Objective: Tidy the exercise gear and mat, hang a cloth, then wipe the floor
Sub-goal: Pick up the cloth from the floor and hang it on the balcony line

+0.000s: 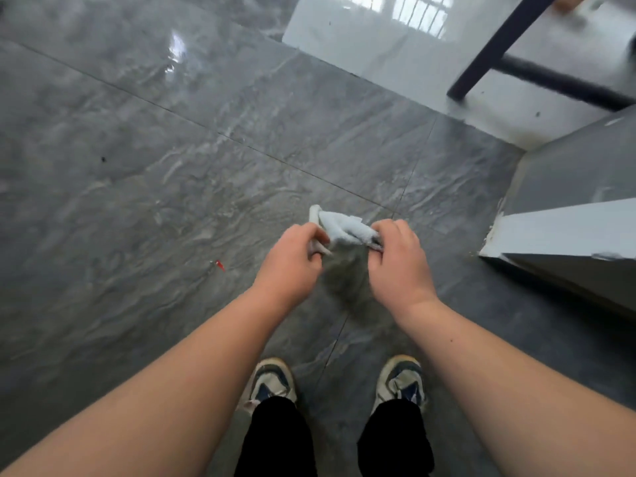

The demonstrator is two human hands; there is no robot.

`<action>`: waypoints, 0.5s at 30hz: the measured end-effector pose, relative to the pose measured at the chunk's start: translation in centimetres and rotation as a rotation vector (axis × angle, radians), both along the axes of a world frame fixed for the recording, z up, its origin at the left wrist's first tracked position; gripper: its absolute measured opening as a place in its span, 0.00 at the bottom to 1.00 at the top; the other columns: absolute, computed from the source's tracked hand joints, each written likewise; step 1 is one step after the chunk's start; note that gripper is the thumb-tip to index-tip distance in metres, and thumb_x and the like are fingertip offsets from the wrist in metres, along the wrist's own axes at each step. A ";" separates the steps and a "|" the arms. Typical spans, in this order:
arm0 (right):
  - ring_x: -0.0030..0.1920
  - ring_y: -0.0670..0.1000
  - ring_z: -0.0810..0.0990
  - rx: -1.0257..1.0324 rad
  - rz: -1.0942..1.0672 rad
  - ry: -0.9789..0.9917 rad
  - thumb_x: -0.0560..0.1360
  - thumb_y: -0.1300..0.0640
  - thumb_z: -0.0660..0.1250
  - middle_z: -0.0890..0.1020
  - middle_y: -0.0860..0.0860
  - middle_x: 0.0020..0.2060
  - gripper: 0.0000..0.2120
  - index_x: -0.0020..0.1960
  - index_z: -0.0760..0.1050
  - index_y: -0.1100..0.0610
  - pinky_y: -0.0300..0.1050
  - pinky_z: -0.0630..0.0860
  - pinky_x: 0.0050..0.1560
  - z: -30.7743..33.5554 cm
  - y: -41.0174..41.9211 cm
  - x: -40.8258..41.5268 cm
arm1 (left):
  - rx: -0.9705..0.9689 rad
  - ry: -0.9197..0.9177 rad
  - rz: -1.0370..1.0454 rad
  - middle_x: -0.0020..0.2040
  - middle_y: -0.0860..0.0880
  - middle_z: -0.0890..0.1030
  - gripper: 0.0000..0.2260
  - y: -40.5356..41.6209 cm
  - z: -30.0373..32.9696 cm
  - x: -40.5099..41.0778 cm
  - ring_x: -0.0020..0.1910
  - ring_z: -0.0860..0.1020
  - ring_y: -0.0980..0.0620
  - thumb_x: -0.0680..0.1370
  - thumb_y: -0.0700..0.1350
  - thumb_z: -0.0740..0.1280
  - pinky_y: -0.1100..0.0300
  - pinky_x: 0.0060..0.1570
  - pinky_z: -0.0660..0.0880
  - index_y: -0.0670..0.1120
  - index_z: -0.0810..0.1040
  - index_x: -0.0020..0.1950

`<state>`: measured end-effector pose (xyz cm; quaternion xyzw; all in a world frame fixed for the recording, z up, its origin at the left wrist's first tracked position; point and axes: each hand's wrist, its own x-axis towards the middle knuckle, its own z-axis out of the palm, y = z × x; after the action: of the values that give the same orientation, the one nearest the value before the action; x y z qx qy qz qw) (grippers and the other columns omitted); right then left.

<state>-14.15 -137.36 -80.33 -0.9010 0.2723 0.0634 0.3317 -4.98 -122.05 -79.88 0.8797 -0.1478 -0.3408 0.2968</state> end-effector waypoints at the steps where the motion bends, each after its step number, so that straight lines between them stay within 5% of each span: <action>1: 0.50 0.60 0.73 0.024 -0.012 -0.034 0.73 0.64 0.63 0.74 0.55 0.48 0.09 0.52 0.73 0.56 0.59 0.73 0.51 3.0 0.0 0.6 | -0.023 -0.012 0.021 0.45 0.55 0.72 0.13 0.1 3.3 0.8 0.42 0.69 0.55 0.73 0.36 0.65 0.66 0.42 0.62 0.52 0.77 0.52; 8: 0.47 0.53 0.74 0.163 -0.053 -0.211 0.76 0.63 0.63 0.74 0.52 0.47 0.07 0.53 0.73 0.55 0.50 0.71 0.48 32.6 0.9 5.1 | -0.136 -0.085 0.101 0.41 0.59 0.74 0.19 1.7 33.3 6.8 0.37 0.73 0.61 0.74 0.37 0.64 0.65 0.41 0.67 0.56 0.74 0.61; 15: 0.44 0.49 0.71 0.085 0.036 -0.541 0.72 0.68 0.66 0.74 0.52 0.44 0.10 0.51 0.74 0.58 0.40 0.66 0.45 62.5 3.9 6.6 | -0.314 -0.346 0.067 0.41 0.53 0.76 0.24 5.8 63.0 8.6 0.40 0.77 0.48 0.72 0.36 0.67 0.49 0.46 0.77 0.54 0.71 0.66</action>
<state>-7.58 -133.45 -17.83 -0.8752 0.1547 -0.1625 0.4286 3.59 -116.29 -16.92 0.8726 -0.2184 -0.1478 0.4113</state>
